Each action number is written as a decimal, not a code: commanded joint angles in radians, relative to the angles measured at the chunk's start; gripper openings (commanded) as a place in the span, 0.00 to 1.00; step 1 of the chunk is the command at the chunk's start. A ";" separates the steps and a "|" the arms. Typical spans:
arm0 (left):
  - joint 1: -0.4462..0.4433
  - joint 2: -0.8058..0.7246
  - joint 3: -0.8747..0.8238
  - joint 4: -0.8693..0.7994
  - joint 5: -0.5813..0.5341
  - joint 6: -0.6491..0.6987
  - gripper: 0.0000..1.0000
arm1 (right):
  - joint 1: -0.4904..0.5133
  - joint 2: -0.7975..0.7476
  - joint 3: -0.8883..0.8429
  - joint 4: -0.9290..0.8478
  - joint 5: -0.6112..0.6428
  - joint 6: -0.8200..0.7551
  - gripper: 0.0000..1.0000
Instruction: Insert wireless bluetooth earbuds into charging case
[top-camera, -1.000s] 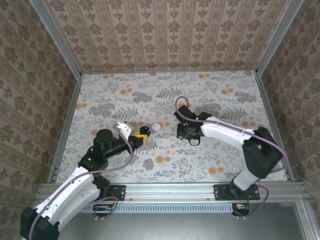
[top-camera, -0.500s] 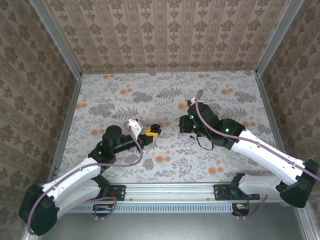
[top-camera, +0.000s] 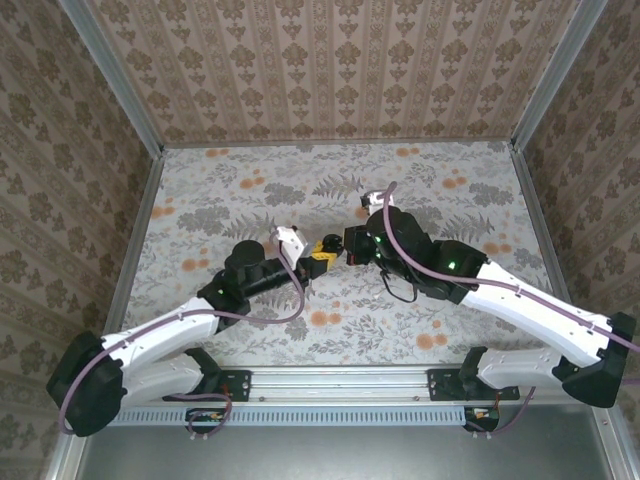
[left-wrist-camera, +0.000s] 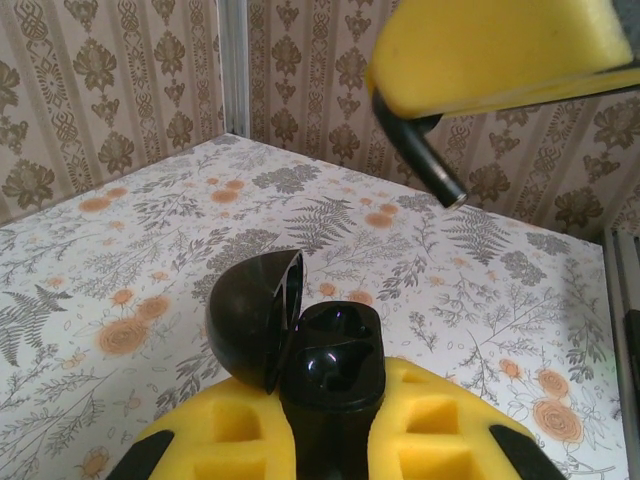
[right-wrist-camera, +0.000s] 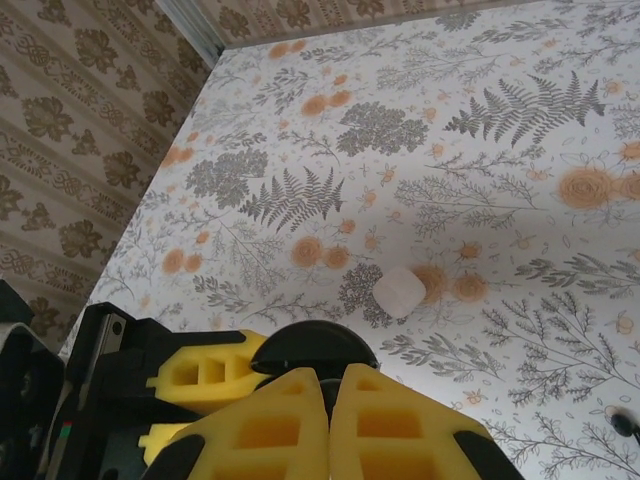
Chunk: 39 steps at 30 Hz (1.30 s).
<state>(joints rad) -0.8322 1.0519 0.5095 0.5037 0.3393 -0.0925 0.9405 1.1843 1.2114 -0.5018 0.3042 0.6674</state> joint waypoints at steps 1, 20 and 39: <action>-0.019 0.007 0.041 0.060 -0.026 -0.030 0.00 | 0.010 0.018 0.036 0.034 0.024 -0.019 0.06; -0.034 0.019 0.052 0.090 -0.040 -0.084 0.00 | 0.027 0.049 -0.026 0.079 0.050 -0.041 0.06; 0.057 -0.047 0.017 0.171 0.221 -0.209 0.00 | -0.049 -0.153 -0.150 0.282 -0.198 -0.203 0.07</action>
<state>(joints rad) -0.7952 1.0447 0.5251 0.5926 0.4736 -0.2493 0.9203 1.0603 1.0847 -0.2932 0.2192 0.5083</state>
